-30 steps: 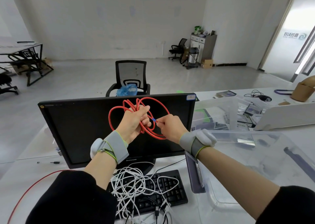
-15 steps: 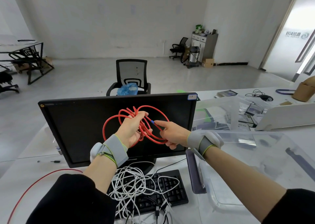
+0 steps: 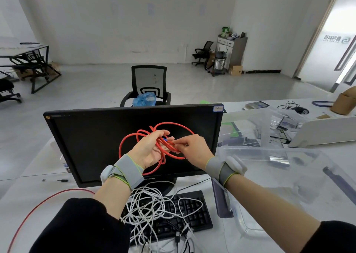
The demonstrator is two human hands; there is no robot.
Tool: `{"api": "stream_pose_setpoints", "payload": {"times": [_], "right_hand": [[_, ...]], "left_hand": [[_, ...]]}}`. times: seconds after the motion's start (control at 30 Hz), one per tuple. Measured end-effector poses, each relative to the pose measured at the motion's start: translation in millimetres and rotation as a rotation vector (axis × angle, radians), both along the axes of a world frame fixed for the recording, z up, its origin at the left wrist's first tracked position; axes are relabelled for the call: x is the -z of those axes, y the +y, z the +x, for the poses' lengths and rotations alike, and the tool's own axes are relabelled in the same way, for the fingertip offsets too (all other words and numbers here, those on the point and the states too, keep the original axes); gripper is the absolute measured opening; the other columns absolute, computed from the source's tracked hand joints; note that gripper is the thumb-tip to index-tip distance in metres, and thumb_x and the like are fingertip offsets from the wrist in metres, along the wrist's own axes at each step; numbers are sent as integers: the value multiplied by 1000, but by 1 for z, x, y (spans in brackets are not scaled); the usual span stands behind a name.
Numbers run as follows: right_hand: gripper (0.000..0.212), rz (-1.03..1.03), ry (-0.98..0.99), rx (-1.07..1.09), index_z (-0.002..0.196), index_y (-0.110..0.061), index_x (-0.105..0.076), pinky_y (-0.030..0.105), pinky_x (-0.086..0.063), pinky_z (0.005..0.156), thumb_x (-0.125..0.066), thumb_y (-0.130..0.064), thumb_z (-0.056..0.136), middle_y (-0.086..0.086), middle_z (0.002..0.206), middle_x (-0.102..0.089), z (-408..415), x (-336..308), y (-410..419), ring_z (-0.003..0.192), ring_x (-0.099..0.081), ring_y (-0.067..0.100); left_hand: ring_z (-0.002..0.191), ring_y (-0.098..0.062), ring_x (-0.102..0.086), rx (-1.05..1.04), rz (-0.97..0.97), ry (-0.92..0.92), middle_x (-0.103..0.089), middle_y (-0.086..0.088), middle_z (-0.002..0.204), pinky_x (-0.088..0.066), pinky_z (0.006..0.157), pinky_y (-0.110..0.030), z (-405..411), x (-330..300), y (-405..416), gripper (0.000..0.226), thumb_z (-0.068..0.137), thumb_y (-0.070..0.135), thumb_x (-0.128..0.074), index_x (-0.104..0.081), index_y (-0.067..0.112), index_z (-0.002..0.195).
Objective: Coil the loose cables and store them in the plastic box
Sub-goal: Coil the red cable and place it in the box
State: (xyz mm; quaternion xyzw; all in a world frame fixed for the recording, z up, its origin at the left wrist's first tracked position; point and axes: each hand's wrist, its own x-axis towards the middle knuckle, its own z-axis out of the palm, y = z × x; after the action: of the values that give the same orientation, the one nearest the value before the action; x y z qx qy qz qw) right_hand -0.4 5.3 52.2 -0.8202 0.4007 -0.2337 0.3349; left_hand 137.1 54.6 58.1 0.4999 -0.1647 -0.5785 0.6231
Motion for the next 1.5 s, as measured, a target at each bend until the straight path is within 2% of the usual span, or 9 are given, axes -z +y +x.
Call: {"api": "stream_pose_setpoints", "payload": {"times": [0.17, 0.33, 0.47, 0.57, 0.7, 0.8, 1.03, 1.23, 1.5], "right_hand": [[19, -75, -33, 14, 104, -15, -73, 18, -46, 80, -60, -20, 91, 0, 98, -63, 1, 4, 2, 88, -55, 7], [20, -179, -190, 224, 86, -12, -67, 14, -30, 65, -53, -24, 94, -1, 83, -56, -5, -2, -10, 74, -48, 7], [41, 98, -577, 416, 60, -16, -45, 27, -31, 55, -41, -27, 99, -2, 55, -42, -13, 13, -7, 53, -38, 14], [47, 363, -537, 475, 52, -16, -40, 23, -27, 44, -39, -28, 98, 2, 52, -37, -17, 38, -3, 43, -33, 12], [46, 914, -490, 267, 88, -7, -59, 25, -45, 53, -32, -41, 100, 12, 81, -61, -10, 49, 10, 63, -57, 19], [90, 1348, -792, 97, 124, -1, -49, 46, -53, 81, -28, -77, 83, 20, 123, -58, -4, 46, 7, 105, -61, 35], [135, 1549, -1013, -251, 149, -4, -13, 67, -37, 98, -53, -90, 53, 24, 149, -31, -1, 33, -8, 126, -43, 50], [128, 1395, -987, -239, 147, -1, -12, 64, -43, 93, -67, -72, 56, 25, 152, -23, -10, 13, -12, 128, -41, 47], [73, 1508, -700, -367, 122, 9, -55, 46, -45, 101, -72, -38, 68, 25, 125, -48, -1, 26, -8, 121, -45, 42]], "left_hand": [[78, -24, -62, -71, 24, 70, -57, -14, 81, -50, 68, -39, 0, 6, -1, 19, 98, 8, -43, -56, 3, 85], [81, -28, -63, -45, 31, 32, -60, -14, 79, -51, 74, -39, 0, 4, 2, 20, 99, 8, -43, -57, 3, 86], [80, -26, -63, -63, 21, 93, -60, -13, 78, -50, 74, -40, 7, -1, 1, 19, 98, 8, -44, -57, 4, 85], [76, -25, -65, -98, -8, 160, -61, -12, 75, -50, 74, -41, 14, -4, -1, 18, 97, 8, -46, -57, 5, 82], [55, -19, -67, -82, -65, 201, -61, -10, 68, -51, 77, -39, 13, -8, 0, 20, 96, 9, -46, -57, 6, 79], [55, -16, -64, -29, -106, 208, -60, -8, 65, -54, 71, -36, 10, -9, 2, 20, 96, 10, -45, -57, 7, 81], [56, -16, -60, 75, -184, 204, -57, -6, 60, -56, 58, -28, 9, -12, 8, 22, 97, 13, -43, -56, 9, 80], [54, -13, -53, 120, -227, 243, -51, -3, 60, -51, 56, -24, 12, -17, 13, 22, 96, 13, -42, -54, 10, 78], [45, -6, -39, 226, -403, 441, -42, 3, 60, -42, 48, -19, -3, -25, 17, 20, 92, 16, -45, -56, 12, 76]]}}
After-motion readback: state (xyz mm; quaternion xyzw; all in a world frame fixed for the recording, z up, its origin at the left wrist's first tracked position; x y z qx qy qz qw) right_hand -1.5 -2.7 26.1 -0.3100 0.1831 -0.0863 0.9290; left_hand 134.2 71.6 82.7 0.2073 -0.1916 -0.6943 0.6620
